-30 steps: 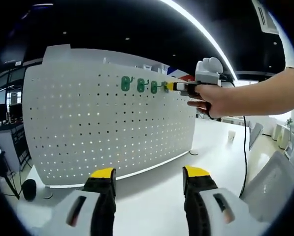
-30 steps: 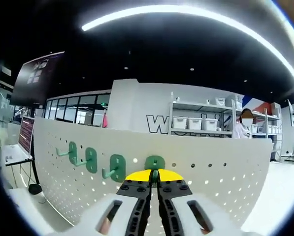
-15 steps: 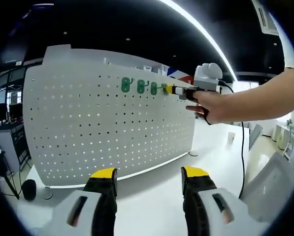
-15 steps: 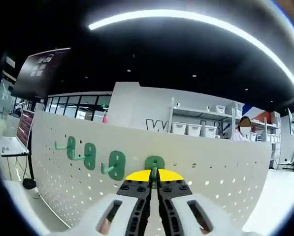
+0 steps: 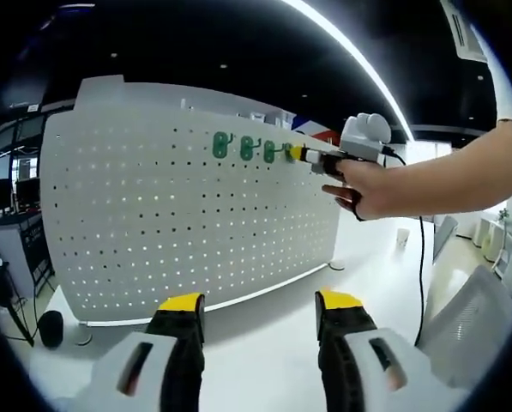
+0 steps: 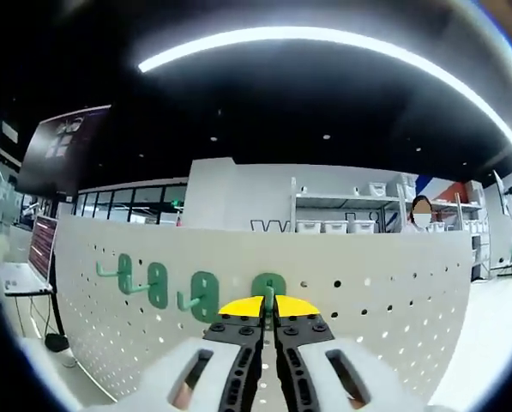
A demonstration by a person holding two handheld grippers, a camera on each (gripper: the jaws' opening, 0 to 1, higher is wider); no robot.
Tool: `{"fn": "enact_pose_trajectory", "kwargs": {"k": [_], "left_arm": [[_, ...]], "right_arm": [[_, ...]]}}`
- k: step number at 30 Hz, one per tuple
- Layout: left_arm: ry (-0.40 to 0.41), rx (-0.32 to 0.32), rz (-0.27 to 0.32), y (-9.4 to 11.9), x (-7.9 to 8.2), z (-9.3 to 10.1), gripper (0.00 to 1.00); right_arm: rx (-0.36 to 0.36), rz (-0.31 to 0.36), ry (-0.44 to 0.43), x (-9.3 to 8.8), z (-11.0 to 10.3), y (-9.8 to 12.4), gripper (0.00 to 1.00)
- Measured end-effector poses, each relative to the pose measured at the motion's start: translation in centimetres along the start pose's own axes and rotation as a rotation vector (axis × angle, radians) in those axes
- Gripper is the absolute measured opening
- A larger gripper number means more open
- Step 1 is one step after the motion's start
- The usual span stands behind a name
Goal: Insert the hook assembly into the mounting plate slot until the hook locks in place.
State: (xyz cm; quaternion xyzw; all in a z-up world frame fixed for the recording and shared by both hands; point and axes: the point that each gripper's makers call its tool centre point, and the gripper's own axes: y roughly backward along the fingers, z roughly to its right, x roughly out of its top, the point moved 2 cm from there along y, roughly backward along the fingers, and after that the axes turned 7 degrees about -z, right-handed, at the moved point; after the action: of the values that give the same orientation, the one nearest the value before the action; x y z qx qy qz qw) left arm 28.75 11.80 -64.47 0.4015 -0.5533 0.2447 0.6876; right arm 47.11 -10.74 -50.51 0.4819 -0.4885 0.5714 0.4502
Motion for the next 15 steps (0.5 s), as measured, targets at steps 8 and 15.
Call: {"fn": "enact_pose_trajectory", "kwargs": {"k": [8,15], "left_arm": [[0.000,-0.003,-0.002,0.00,-0.04,0.15,0.52],[0.005,0.000,-0.004,0.19,-0.09,-0.09,0.52]], "right_arm": [[-0.001,0.018,-0.027,-0.12,0.17,0.14,0.01],[-0.001,0.012,-0.026,-0.05,0.09,-0.08,0.01]]}}
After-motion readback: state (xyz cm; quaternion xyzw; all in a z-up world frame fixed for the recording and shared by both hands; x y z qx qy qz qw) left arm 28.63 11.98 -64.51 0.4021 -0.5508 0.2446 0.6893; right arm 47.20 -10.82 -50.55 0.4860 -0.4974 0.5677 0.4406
